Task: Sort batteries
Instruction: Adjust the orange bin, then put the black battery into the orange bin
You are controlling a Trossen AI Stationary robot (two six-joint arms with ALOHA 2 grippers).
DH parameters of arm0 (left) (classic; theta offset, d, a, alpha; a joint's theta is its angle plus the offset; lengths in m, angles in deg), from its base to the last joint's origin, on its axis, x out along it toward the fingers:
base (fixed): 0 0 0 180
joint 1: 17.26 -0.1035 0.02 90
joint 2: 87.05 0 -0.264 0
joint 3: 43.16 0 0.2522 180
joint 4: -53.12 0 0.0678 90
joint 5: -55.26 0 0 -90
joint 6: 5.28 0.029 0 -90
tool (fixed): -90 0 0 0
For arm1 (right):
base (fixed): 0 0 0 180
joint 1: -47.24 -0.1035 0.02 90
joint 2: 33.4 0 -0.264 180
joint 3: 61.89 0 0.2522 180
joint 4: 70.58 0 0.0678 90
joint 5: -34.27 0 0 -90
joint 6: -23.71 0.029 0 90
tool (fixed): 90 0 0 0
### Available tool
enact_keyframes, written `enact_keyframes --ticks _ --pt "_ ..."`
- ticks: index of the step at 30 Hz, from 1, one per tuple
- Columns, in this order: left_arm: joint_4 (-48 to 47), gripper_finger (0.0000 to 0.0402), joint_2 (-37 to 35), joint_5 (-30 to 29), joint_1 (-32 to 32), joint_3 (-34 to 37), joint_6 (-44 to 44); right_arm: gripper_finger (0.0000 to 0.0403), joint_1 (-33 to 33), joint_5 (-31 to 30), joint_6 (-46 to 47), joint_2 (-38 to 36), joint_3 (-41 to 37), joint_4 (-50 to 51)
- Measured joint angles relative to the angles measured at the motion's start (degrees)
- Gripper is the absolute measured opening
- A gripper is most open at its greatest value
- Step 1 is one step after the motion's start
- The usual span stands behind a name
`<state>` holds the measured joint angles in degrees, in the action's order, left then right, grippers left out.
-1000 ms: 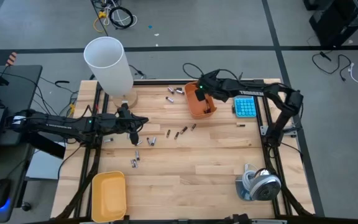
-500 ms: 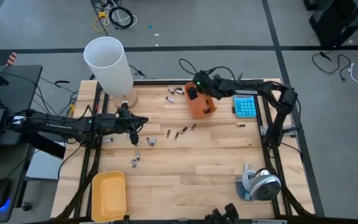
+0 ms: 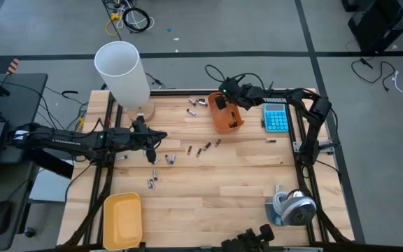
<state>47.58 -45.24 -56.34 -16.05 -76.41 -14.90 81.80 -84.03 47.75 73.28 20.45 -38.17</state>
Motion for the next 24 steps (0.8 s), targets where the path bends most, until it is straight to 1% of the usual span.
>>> enact_keyframes --ticks 5,13,17,20,22,24 --pt "-0.01 0.003 0.01 0.0 0.0 0.0 0.21 0.0 0.09 -3.13 1.38 0.0 0.0 3.55" --pt "-0.04 0.003 -0.01 -0.01 0.0 0.01 0.3 0.0 -0.45 -3.8 1.76 -0.15 0.0 4.78" --pt "-0.15 0.003 -0.01 0.0 0.0 0.0 0.36 0.0 -2.24 -3.89 1.95 -2.78 0.0 6.71" --pt "-0.17 0.003 0.0 0.0 0.0 0.0 0.35 0.0 -4.08 -3.96 3.23 -6.82 0.02 10.66" --pt "-0.25 0.003 -0.01 0.0 0.0 0.02 0.36 0.0 -5.18 -3.25 5.14 -9.73 0.08 15.8" --pt "-0.35 0.003 -0.01 0.0 0.0 0.0 0.36 0.0 -5.86 -0.88 8.09 -12.11 0.11 22.39"
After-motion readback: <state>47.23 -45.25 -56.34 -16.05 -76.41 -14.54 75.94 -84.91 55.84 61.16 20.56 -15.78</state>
